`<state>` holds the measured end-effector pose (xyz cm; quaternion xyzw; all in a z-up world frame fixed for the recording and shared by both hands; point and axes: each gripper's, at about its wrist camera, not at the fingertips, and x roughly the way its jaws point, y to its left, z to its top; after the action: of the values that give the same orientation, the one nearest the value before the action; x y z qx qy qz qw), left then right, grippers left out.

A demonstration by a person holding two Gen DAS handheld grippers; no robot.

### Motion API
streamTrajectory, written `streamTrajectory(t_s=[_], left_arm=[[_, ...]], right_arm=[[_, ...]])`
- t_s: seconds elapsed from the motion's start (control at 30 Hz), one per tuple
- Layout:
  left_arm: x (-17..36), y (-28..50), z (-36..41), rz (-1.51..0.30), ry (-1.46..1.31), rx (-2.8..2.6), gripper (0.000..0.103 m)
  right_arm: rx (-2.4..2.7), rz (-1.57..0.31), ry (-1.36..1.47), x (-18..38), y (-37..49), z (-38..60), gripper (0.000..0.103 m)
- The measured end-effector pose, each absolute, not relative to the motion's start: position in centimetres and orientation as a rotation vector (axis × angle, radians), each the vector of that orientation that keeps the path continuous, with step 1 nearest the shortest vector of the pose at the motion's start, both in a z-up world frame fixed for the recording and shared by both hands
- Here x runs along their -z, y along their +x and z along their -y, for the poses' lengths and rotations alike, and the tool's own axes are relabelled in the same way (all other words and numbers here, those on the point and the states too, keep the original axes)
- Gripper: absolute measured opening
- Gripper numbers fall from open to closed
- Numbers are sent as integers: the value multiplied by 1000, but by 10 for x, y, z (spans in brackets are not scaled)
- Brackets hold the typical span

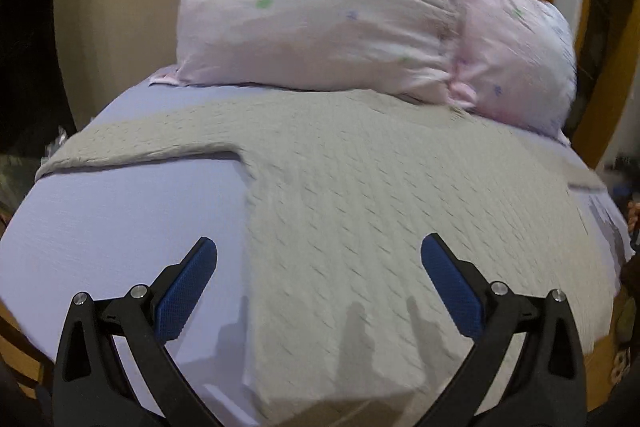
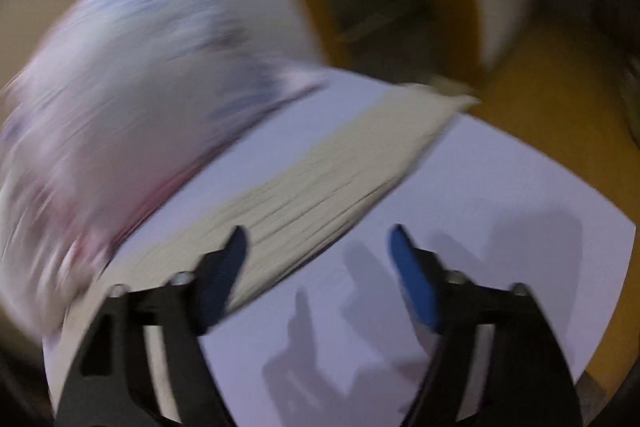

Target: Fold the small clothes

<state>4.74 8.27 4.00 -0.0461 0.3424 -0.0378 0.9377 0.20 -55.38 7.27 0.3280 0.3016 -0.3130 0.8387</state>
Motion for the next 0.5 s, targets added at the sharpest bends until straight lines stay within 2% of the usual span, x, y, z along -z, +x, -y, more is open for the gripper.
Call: streamTrajectory(t_s=[0.13,0.2,0.27,0.3,0.4,0.5], left_arm=[[-35,81,-129,-730,-215,16,102],[-35,84,-146,-710,-270,-5,102],[-38,87,-163,-682,-326,-36,102],[-39,89,-171,-670,-347,-53,102],[-43,87,-197,-642,-419,-93,102],[-45,83,-224,-602,-481,-146,102]], right_arm=[[779,-651,884,-43,11,626,48],[807,-617,880,-40,15,637,43],[808,-602,867,-34,22,639,25],[800,-596,871,-30,26,644,10],[773,-543,872,-32,29,644,7],[683,-429,595,-85,48,590,6]])
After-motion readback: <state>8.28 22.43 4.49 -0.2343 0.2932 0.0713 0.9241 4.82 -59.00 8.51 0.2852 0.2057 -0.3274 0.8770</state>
